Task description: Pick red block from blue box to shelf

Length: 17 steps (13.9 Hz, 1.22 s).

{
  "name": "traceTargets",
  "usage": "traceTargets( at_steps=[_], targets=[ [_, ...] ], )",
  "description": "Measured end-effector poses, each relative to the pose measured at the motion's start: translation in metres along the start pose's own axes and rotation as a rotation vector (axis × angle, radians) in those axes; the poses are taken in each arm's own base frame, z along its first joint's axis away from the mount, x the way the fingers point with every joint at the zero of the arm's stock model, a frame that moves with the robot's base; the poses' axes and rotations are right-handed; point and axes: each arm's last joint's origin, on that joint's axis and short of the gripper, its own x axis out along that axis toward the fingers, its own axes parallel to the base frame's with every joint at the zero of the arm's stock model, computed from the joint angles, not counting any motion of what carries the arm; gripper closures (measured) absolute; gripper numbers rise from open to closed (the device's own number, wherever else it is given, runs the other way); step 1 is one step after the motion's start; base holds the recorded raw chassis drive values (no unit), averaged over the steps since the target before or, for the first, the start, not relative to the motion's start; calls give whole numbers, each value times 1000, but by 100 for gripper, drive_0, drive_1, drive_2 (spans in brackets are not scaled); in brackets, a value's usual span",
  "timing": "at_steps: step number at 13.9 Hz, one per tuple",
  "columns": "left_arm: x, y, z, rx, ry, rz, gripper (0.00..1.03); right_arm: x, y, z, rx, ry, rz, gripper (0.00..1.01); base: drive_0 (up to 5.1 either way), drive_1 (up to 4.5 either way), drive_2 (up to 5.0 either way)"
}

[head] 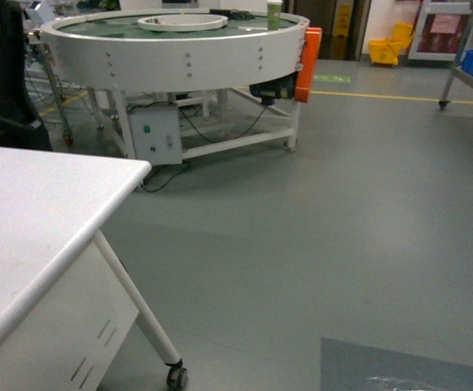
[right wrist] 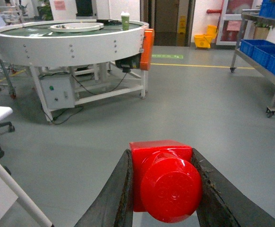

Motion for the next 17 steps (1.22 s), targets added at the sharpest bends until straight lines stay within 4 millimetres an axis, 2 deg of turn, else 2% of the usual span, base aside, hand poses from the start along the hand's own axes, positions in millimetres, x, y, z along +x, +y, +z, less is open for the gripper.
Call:
traceTargets(
  at_steps=[11, 15, 17],
  targets=[
    [0, 0, 0, 0, 0, 0, 5, 0, 0, 0, 0, 0, -1, 74, -148, -148, -148],
    [0, 0, 0, 0, 0, 0, 5, 0, 0, 0, 0, 0, 1, 74, 226, 145, -401],
    [0, 0, 0, 0, 0, -1, 5, 0, 0, 0, 0, 0, 0, 74, -1, 403, -405]
  ],
)
